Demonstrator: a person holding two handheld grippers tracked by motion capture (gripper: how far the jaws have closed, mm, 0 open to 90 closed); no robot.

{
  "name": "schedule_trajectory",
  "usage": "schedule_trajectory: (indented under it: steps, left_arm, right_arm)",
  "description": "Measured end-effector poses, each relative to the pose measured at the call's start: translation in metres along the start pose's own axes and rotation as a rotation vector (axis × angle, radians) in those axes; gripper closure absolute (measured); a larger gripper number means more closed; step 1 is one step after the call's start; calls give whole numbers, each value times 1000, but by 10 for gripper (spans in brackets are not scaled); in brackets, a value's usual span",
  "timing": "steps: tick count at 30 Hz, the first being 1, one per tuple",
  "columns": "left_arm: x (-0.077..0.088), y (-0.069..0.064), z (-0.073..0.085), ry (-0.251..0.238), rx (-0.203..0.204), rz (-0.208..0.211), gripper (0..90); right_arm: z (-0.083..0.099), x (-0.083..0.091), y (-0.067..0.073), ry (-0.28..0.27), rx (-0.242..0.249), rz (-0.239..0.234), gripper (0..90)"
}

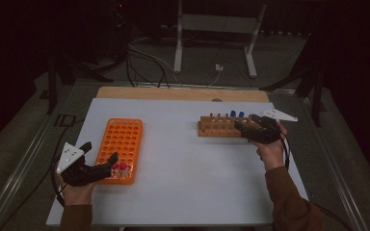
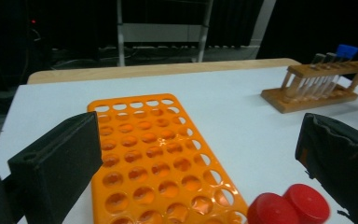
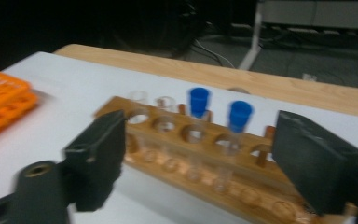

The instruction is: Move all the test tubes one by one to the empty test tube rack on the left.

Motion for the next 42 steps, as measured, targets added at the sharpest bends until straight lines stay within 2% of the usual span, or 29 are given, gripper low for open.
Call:
schedule_trajectory:
  steps: [4, 7, 10, 17, 25, 32, 37, 42]
  left_arm:
    - [1, 2, 3, -6, 7, -21, 10]
    - [0, 2, 5, -1, 2, -27, 11]
    - [-1, 2, 7, 4, 0, -29, 11]
    - [1, 3, 7, -1, -2, -37, 13]
    - [-1, 2, 9, 5, -4, -32, 13]
    - [-2, 0, 9, 9, -9, -27, 13]
    - [-1, 1, 9, 9, -8, -26, 13]
    - [-1, 1, 9, 8, -9, -23, 13]
  right_arm:
    - [0, -10, -10, 22, 12, 40, 464]
    - [2, -17, -14, 43, 25, 61, 554]
    - [5, -26, -19, 60, 14, 80, 603]
    - [8, -42, -21, 60, -9, 98, 611]
    - [9, -47, -24, 50, -35, 112, 694]
    - [10, -48, -21, 47, -18, 101, 711]
    - [11, -50, -17, 50, 3, 101, 763]
    - [9, -47, -16, 40, -1, 90, 767]
Point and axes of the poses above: each handheld gripper's, and its own axes: x roughly backward along the jaws, z roughly out of its underside, y roughly to its left, the point moved 6 cm from there along -x, roughly forward along the jaws, and after that the axes turned 12 degrees about -x, right-handed, at the moved point
